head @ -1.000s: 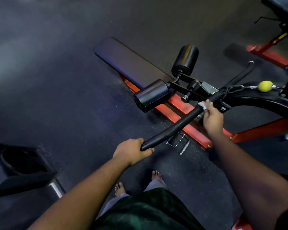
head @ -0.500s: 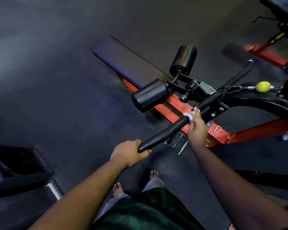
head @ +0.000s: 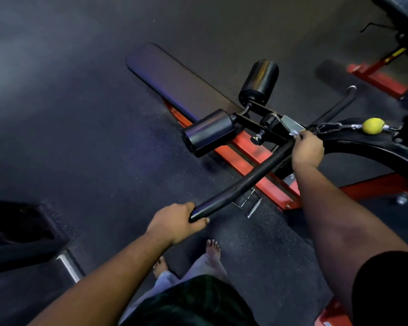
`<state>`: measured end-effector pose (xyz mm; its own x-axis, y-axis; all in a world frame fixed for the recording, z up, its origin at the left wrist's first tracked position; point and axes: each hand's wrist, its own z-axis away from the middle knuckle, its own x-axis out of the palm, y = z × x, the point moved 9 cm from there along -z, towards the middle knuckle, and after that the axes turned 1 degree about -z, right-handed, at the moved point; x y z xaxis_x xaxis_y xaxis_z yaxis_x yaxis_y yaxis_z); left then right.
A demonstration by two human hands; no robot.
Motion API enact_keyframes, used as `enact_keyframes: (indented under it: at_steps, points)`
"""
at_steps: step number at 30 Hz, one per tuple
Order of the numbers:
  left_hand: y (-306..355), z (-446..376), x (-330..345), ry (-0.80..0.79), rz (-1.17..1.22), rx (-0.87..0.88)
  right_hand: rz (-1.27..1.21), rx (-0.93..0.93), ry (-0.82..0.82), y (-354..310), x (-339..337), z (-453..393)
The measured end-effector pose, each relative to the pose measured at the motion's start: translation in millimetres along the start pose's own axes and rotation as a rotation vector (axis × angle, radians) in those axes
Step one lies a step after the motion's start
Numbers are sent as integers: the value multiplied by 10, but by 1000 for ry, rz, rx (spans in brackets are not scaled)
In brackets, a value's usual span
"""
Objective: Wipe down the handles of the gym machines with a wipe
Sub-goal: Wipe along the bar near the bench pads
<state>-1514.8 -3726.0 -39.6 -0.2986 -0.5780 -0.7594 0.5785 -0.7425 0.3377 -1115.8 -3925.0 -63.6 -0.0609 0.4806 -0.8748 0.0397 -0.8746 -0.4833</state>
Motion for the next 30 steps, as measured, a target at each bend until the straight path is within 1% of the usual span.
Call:
enact_keyframes:
  at_steps: [3,7,9,12,15,17,20,22,25,27,30]
  points:
    - [-4,2,40,-1,2,1,-72,-22,-9,-26,4,144]
    - [6,21,103,-24,40,1,-138,-70,-15,-132,44,624]
    - [19,31,130,-36,55,11,-187,-127,-33,-210,48,982]
    - [8,33,174,-51,56,11,-282,-267,-66,-445,62,1698]
    - [11,65,231,-67,62,33,-379,-275,-102,-588,72,2361]
    - [44,84,272,-88,66,62,-444,-276,-100,-601,48,2616]
    - [56,144,315,-93,86,114,-516,-330,-105,-604,-81,2899]
    - [46,156,327,-73,136,138,-509,-341,-66,-551,-210,2922]
    - [8,210,340,-67,210,170,-464,-223,49,-452,-342,2780]
    - [-3,253,358,-76,238,194,-432,-184,21,-498,-288,2798]
    - [-84,340,353,-89,250,241,-344,-250,-26,-666,-177,3169]
